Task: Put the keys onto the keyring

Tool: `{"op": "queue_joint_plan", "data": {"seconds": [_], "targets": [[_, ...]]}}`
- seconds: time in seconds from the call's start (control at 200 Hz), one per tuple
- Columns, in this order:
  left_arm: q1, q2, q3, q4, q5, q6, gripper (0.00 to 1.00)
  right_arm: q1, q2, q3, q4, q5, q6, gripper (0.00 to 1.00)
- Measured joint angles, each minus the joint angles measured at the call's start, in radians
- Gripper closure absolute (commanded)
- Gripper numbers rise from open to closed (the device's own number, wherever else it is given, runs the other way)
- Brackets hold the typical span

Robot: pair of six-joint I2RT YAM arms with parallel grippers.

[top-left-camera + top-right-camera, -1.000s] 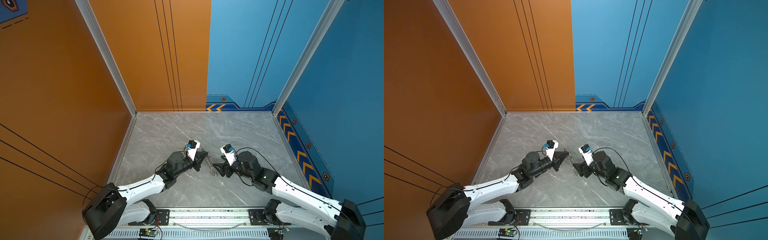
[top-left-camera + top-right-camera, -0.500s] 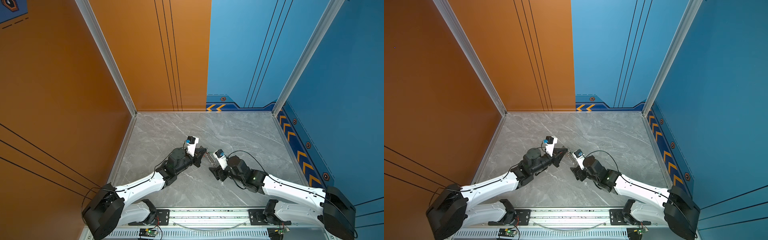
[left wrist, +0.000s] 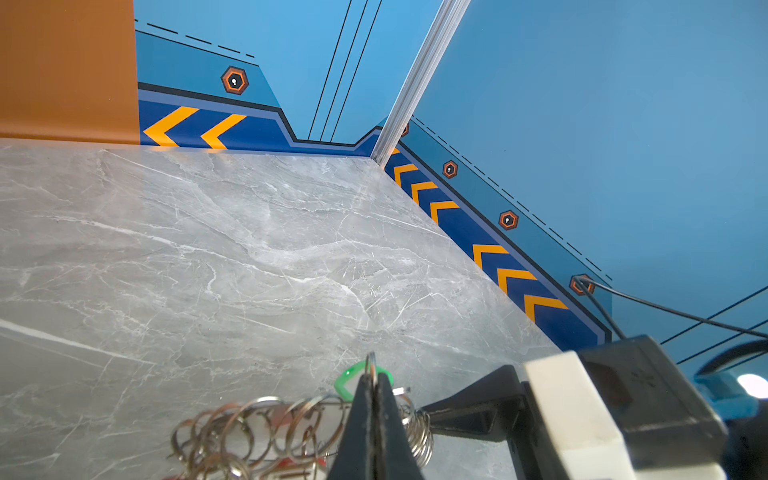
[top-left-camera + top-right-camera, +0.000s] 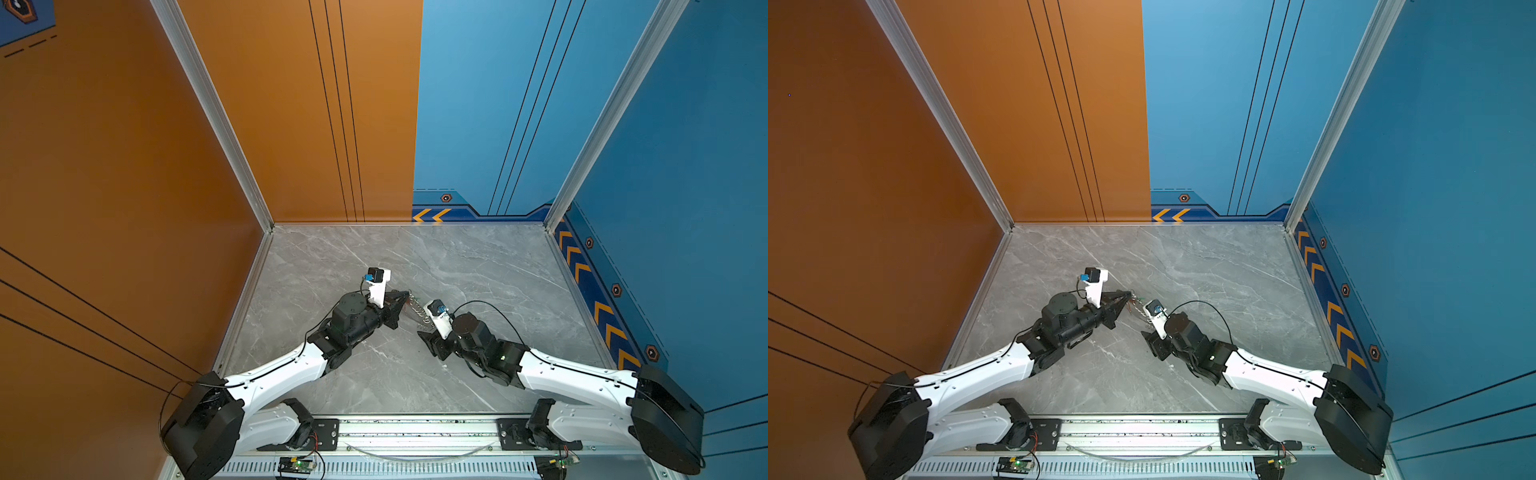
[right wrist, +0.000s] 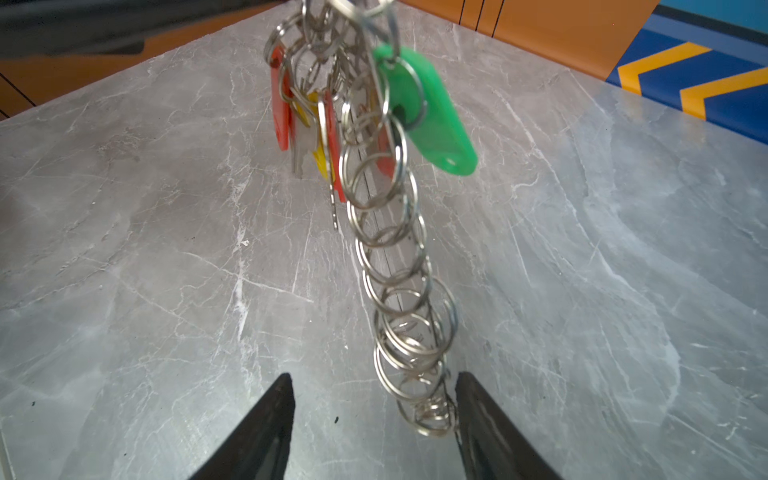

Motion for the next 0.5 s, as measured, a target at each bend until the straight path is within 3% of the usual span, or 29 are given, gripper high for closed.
{"op": "queue_joint_plan", "data": {"seconds": [0.5], "targets": [[0.002, -0.012, 0.004, 0.000, 0.042, -0.024, 1.00, -0.072, -0.004, -0.010, 0.039, -0.031, -0.047, 0.57]]}}
